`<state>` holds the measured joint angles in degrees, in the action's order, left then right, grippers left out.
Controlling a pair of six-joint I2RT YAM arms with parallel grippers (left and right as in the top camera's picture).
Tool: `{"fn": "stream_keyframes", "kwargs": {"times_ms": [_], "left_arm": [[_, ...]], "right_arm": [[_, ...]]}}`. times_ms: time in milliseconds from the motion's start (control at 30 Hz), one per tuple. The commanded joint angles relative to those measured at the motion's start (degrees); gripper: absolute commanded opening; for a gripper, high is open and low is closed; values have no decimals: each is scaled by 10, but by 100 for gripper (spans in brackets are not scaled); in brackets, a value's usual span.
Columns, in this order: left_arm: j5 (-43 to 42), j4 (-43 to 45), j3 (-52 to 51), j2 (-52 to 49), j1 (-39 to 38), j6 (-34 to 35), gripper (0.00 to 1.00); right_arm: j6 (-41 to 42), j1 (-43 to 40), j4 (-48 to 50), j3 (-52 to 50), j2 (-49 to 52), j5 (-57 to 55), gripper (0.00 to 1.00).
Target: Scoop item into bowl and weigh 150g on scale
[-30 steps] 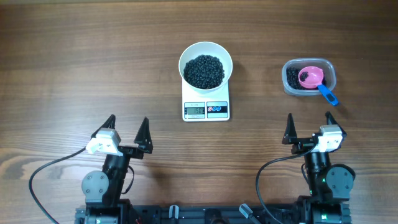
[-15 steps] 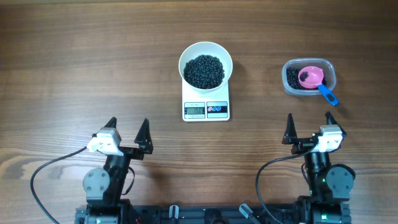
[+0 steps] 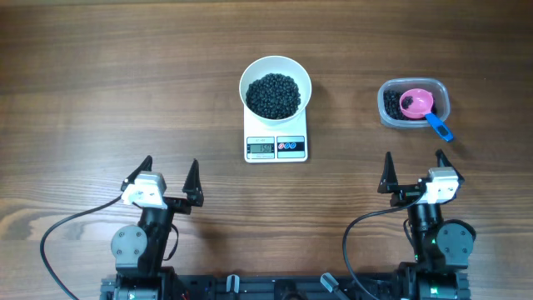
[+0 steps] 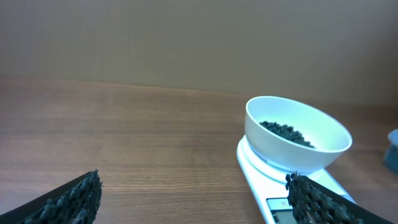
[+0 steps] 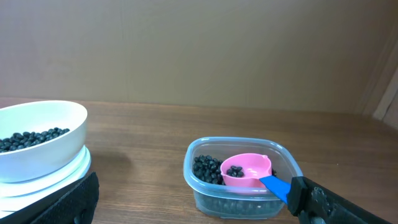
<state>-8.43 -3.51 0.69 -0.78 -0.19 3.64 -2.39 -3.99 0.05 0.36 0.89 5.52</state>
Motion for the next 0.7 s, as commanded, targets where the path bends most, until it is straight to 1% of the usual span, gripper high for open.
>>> {"fn": "stream_keyframes", "kwargs": {"times_ms": [0,200,300,433,533,667], "left_arm": [[21,-6,-4,6,3,-49,100],[36,-8,-4,6,3,-50,100],[52,-9,-4,6,3,-78,100],[85,-9,-4,6,4,-80,100],[85,-9,-4,6,4,-129,100],[87,-9,-4,6,4,-139,100]], "right_arm": [[10,3,2,0,-7,2,100],[10,3,2,0,-7,2,100],[10,3,2,0,-7,2,100],[10,3,1,0,-7,2,100],[10,3,2,0,-7,2,100],[10,3,2,0,-7,2,100]]}}
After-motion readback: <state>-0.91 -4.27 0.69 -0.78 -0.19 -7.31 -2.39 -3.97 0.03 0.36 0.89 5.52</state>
